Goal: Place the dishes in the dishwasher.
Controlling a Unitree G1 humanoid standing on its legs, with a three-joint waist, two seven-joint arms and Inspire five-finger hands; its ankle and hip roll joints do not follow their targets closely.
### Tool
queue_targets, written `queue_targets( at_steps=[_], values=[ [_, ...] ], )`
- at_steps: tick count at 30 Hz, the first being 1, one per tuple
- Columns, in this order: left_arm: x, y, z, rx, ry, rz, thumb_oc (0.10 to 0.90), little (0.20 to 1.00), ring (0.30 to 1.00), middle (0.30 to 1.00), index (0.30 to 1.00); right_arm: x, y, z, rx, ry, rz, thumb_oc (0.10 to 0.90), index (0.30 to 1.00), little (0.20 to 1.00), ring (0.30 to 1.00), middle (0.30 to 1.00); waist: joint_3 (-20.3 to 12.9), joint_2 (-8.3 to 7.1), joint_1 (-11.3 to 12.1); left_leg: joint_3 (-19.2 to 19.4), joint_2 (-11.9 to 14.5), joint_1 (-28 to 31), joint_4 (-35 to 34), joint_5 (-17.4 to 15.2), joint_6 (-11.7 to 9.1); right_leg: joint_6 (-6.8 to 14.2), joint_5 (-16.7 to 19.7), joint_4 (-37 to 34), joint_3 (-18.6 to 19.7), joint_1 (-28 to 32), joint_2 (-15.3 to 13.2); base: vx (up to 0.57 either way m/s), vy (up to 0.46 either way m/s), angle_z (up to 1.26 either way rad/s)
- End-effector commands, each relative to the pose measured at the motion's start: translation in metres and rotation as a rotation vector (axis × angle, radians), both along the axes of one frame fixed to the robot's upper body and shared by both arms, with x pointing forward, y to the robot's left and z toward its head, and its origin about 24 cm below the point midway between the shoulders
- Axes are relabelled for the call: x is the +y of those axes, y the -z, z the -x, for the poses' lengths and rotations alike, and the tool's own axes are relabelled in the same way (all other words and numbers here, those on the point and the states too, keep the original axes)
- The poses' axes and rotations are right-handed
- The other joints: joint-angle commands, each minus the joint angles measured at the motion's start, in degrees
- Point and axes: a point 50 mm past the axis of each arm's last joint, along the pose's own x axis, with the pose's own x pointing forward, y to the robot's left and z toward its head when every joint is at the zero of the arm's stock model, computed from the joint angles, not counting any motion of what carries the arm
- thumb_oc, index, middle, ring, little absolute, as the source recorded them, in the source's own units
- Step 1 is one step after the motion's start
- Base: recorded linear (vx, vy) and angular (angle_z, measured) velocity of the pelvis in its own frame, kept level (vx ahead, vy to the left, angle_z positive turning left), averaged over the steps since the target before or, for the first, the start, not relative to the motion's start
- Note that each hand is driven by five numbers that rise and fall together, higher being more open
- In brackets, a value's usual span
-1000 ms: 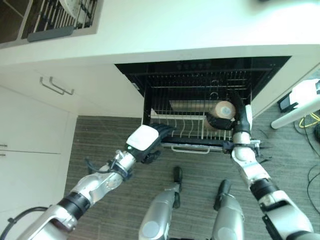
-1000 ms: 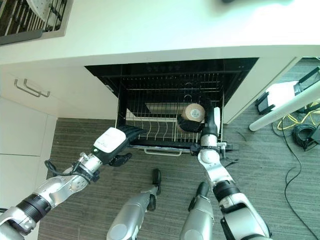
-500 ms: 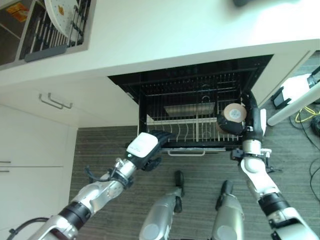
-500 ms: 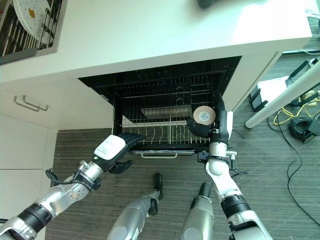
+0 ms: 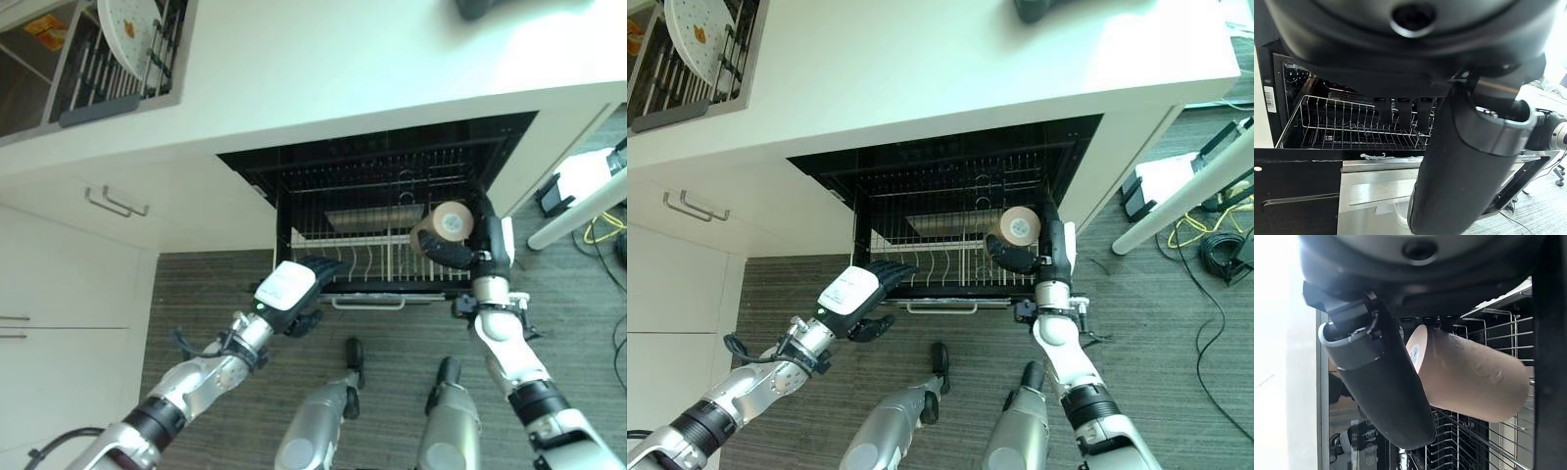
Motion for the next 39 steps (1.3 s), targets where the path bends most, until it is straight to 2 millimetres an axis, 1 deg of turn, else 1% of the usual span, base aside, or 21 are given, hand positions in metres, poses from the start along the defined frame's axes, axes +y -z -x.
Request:
queue_targets(
  at_steps=[1,2,3,4,5,7,9,10,11,12,14,17,18,24,27,29,33,35,37,39],
  values=[
    [-0.008,-0.024,-0.002,-0.138,0.031,0.117,0.8,0.9,0.9,0.9,0.9,0.005,0.014,0.004,0.089,-0.002,0.143,0.8,0.9,0.9,0.9,0.9,-4.0,-0.01,0.62,5.94,4.69,-1.27,10.52,-16.87,-0.69,0.9,-4.43,-2.71,1.02,-0.42,0.23,0.0,-0.038,0.0],
    [-0.007,-0.024,-0.002,-0.141,0.04,0.113,0.8,0.9,0.9,0.9,0.9,0.002,0.027,0.002,0.2,-0.01,0.189,0.8,0.9,0.9,0.9,0.9,-3.86,-0.13,0.97,5.72,4.74,-1.34,10.52,-16.87,-0.72,0.88,-4.39,-2.71,0.84,-0.39,0.25,-0.02,-0.06,0.01],
    [-0.008,-0.024,-0.003,-0.145,0.047,0.107,0.8,0.9,0.9,0.9,0.9,-0.001,0.039,-0.001,0.284,0.046,0.201,0.8,0.9,0.9,0.9,0.9,-3.68,-0.28,1.29,5.6,4.77,-1.5,10.52,-16.82,-0.76,0.84,-4.32,-2.71,0.69,-0.5,0.28,-0.04,-0.067,0.01],
    [-0.009,-0.024,-0.004,-0.148,0.052,0.105,0.8,0.9,0.9,0.9,0.9,-0.01,0.049,-0.001,0.346,0.15,0.185,0.8,0.9,0.9,0.9,0.9,-3.55,-0.25,1.5,5.57,4.79,-1.64,10.52,-16.78,-0.79,0.81,-4.27,-2.71,0.54,-0.57,0.3,-0.04,-0.045,0.02],
    [-0.011,-0.024,-0.005,-0.149,0.053,0.106,0.8,0.9,0.9,0.9,0.9,-0.027,0.057,0.003,0.376,0.302,0.276,0.8,0.9,0.9,0.9,0.9,-3.41,-0.16,1.57,5.73,5.0,-1.65,10.52,-16.93,-0.86,0.87,-4.24,-2.71,0.25,-0.59,0.3,-0.03,-0.016,0.07],
    [-0.015,-0.021,-0.007,-0.15,0.052,0.113,0.8,0.9,0.9,0.9,0.9,-0.041,0.062,0.005,0.396,0.443,0.371,0.8,0.9,0.9,0.9,0.9,-3.15,0.21,1.5,6.17,5.15,-1.65,10.52,-16.91,-0.83,0.86,-4.08,-2.71,0.3,-0.66,0.37,-0.02,0.022,0.39],
    [-0.016,-0.018,-0.007,-0.15,0.055,0.117,0.8,0.9,0.9,0.9,0.9,-0.042,0.067,0.005,0.431,0.421,0.394,0.8,0.9,0.9,0.9,0.9,-2.97,0.45,1.6,6.17,5.09,-1.84,10.52,-16.89,-0.74,0.77,-3.93,-2.71,0.35,-0.88,0.54,-0.02,0.015,0.26],
    [-0.016,-0.02,-0.007,-0.153,0.062,0.112,0.8,0.9,0.9,0.9,0.9,-0.04,0.075,0.004,0.516,0.373,0.35,0.8,0.9,0.9,0.9,0.9,-2.82,0.39,1.86,6.07,5.08,-2.2,10.52,-16.83,-0.67,0.75,-3.84,-2.71,0.34,-1.17,0.59,-0.04,-0.02,0.0],
    [-0.016,-0.021,-0.008,-0.155,0.066,0.109,0.8,0.9,0.9,0.9,0.9,-0.038,0.079,0.004,0.557,0.316,0.326,0.8,0.9,0.9,0.9,0.9,-2.72,0.3,2.0,6.0,5.11,-2.35,10.52,-16.76,-0.65,0.68,-3.77,-2.71,0.28,-1.29,0.63,-0.05,-0.05,0.06],
    [-0.017,-0.022,-0.008,-0.159,0.074,0.102,0.8,0.9,0.9,0.9,0.9,-0.03,0.082,0.002,0.576,0.252,0.342,0.8,0.9,0.9,0.9,0.9,-2.56,0.08,2.34,5.84,5.14,-2.59,10.52,-16.6,-0.64,0.58,-3.69,-2.71,0.14,-1.45,0.69,-0.04,-0.055,0.11],
    [-0.018,-0.023,-0.009,-0.164,0.08,0.093,0.8,0.9,0.9,0.9,0.9,-0.027,0.084,0.001,0.595,0.266,0.303,0.8,0.9,0.9,0.9,0.9,-2.45,-0.2,2.64,5.67,5.19,-2.76,10.52,-16.43,-0.63,0.54,-3.56,-2.71,-0.08,-1.5,0.78,-0.03,-0.055,0.1],
    [-0.017,-0.026,-0.011,-0.17,0.076,0.089,0.8,0.9,0.9,0.9,0.9,-0.029,0.085,0.001,0.608,0.293,0.284,0.8,0.9,0.9,0.9,0.9,-2.35,-0.43,2.69,5.7,5.37,-2.94,10.52,-16.31,-0.68,0.49,-3.42,-2.71,-0.31,-1.65,0.92,-0.02,-0.022,0.04],
    [-0.02,-0.024,-0.011,-0.17,0.066,0.092,0.8,0.9,0.9,0.9,0.9,-0.025,0.083,-0.002,0.596,0.272,0.292,0.8,0.9,0.9,0.9,0.9,-2.24,-0.32,2.52,5.78,5.37,-2.91,10.52,-16.28,-0.74,0.42,-3.47,-2.71,-0.14,-1.71,1.08,-0.01,0.02,0.07],
    [-0.02,-0.023,-0.011,-0.166,0.069,0.094,0.8,0.9,0.9,0.9,0.9,-0.022,0.081,-0.004,0.586,0.257,0.296,0.8,0.9,0.9,0.9,0.9,-2.35,-0.34,2.53,5.98,5.41,-2.86,10.52,-16.23,-0.74,0.43,-3.46,-2.71,-0.27,-1.65,1.06,0.0,0.0,0.0],
    [-0.021,-0.022,-0.01,-0.168,0.069,0.095,0.8,0.9,0.9,0.9,0.9,-0.022,0.082,-0.003,0.584,0.275,0.265,0.8,0.9,0.9,0.9,0.9,-2.39,-0.44,2.49,6.11,5.44,-2.84,10.52,-16.29,-0.72,0.38,-3.51,-2.71,-0.32,-1.61,1.03,0.0,0.0,0.0],
    [-0.021,-0.021,-0.01,-0.169,0.065,0.093,0.8,0.9,0.9,0.9,0.9,-0.022,0.081,-0.002,0.571,0.292,0.202,0.8,0.9,0.9,0.9,0.9,-2.43,-0.55,2.38,6.22,5.53,-2.76,10.52,-16.35,-0.75,0.34,-3.56,-2.71,-0.3,-1.55,1.11,0.0,0.0,0.0],
    [-0.019,-0.015,-0.006,-0.158,0.03,0.098,0.8,0.9,0.9,0.9,0.9,-0.016,0.067,0.0,0.391,0.319,0.011,0.8,0.9,0.9,0.9,0.9,-3.04,-0.99,1.68,6.59,5.76,-1.96,10.52,-16.74,-0.77,0.32,-4.0,-2.71,-0.02,-0.83,1.47,0.0,0.0,0.0],
    [-0.013,-0.008,0.0,-0.147,-0.007,0.104,0.8,0.9,0.9,0.9,0.9,-0.008,0.053,0.007,0.252,0.234,-0.093,0.8,0.9,0.9,0.9,0.9,-3.87,-1.52,0.94,6.96,5.96,-1.17,10.52,-17.04,-0.72,0.31,-4.46,-2.71,0.23,-0.06,1.7,0.0,0.0,0.0],
    [-0.006,-0.002,0.006,-0.131,-0.047,0.114,0.8,0.9,0.9,0.9,0.9,-0.003,0.044,0.019,0.168,0.197,-0.128,0.8,0.9,0.9,0.9,0.9,-4.99,-2.01,0.1,7.39,6.22,-0.12,10.52,-17.28,-0.71,0.29,-4.97,-2.71,0.54,0.84,1.9,0.02,-0.018,-0.05],
    [-0.001,0.002,0.011,-0.117,-0.069,0.12,0.8,0.9,0.9,0.9,0.9,-0.004,0.042,0.027,0.143,0.197,-0.141,0.8,0.9,0.9,0.9,0.9,-5.86,-2.24,-0.41,7.75,6.4,0.76,10.52,-17.45,-0.73,0.26,-5.34,-2.71,0.56,1.65,1.9,0.01,-0.007,-0.04]
  ],
)
